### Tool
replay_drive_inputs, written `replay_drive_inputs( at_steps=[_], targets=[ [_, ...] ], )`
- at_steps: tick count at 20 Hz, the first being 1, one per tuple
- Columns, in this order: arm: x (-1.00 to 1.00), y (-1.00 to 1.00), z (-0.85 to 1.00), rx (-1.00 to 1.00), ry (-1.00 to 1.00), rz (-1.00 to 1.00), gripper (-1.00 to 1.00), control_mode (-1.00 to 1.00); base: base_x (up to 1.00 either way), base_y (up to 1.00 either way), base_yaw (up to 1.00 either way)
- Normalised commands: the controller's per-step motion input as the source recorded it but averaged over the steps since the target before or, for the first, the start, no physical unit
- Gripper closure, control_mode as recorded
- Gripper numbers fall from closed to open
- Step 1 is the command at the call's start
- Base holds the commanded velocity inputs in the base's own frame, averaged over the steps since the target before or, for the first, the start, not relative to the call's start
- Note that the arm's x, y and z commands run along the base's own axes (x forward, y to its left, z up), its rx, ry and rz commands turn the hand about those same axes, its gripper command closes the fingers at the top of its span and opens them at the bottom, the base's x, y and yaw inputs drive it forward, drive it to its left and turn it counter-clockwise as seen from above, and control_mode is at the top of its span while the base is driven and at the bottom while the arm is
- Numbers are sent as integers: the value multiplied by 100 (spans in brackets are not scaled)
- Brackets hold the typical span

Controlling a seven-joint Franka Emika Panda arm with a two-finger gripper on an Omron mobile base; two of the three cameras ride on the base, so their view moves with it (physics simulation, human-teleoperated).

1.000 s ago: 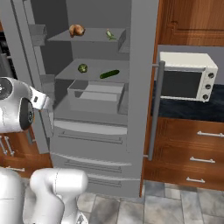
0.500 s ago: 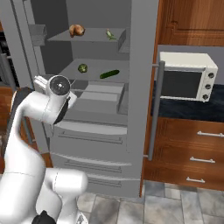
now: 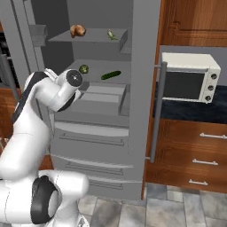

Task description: Gather the cucumber and broccoli from the fridge and place them on a tray on the dining counter. Then gather the chicken drumstick and fish from the fridge and place them on the other tray.

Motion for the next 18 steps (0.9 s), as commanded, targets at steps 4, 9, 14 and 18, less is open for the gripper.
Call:
replay_drive_inputs(
  at_steps=[4,9,14,18],
  targets=[
    [61,34,0,9,7,10,-100,-100,0,0,0],
    [51,38,-1,7,5,11,-100,-100,0,0,0],
    [29,66,-3,1,2,12,-100,-100,0,0,0],
    [6,81,-4,0,1,10,-100,-100,0,0,0]
  ],
)
